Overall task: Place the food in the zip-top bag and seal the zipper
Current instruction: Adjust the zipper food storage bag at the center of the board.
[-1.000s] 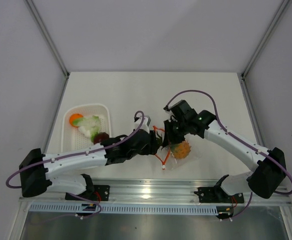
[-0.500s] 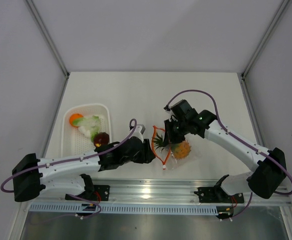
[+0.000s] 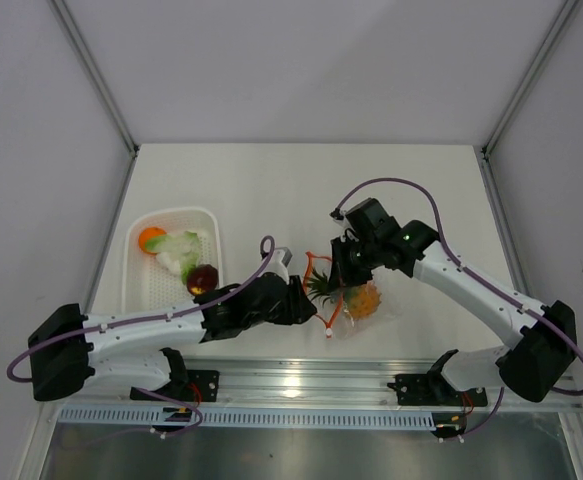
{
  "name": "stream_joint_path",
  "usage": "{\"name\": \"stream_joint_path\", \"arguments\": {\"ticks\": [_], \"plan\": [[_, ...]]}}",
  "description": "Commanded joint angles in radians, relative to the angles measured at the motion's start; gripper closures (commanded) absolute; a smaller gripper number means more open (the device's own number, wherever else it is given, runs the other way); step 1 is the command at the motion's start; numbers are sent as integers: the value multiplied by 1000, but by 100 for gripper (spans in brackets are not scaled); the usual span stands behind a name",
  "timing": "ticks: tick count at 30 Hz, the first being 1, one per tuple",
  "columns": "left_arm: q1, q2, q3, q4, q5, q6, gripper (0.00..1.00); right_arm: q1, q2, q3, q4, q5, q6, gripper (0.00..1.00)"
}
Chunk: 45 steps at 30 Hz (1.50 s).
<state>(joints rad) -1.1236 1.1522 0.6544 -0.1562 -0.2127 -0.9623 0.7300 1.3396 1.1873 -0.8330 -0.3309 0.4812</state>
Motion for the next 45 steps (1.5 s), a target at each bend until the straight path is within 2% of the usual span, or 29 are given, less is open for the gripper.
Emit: {"name": "stream_joint_path", "arguments": {"ticks": [1, 4, 11, 17, 21, 27, 34, 42, 43, 45], "plan": [[4, 20, -29, 75, 47, -50, 52, -7, -39, 18, 2, -16, -16, 100], [5, 56, -10, 90, 61, -50, 44, -7, -40, 18, 5, -23, -16, 100], [15, 165, 71, 115, 111, -29, 44, -7, -48, 17, 2, -25, -13, 100], [27, 210, 73, 147, 137, -35, 65, -11, -54, 20, -9, -16, -16, 100], [59, 173, 115, 74, 112, 26, 100, -15, -59, 20, -23, 9, -27, 100], [61, 55, 261, -69, 39, 178, 99, -23, -66, 99, -115, 133, -79, 100], [61, -65, 430, -149, 94, 315, 99, -61, -89, 193, -216, 230, -125, 100], [61, -131, 387, -184, 128, 298, 99, -70, -137, 183, -199, 173, -115, 100], [61, -126, 378, -195, 122, 281, 80, -73, -137, 176, -195, 161, -115, 100], [61, -109, 335, -210, 119, 243, 62, -76, -135, 166, -184, 141, -113, 100]]}}
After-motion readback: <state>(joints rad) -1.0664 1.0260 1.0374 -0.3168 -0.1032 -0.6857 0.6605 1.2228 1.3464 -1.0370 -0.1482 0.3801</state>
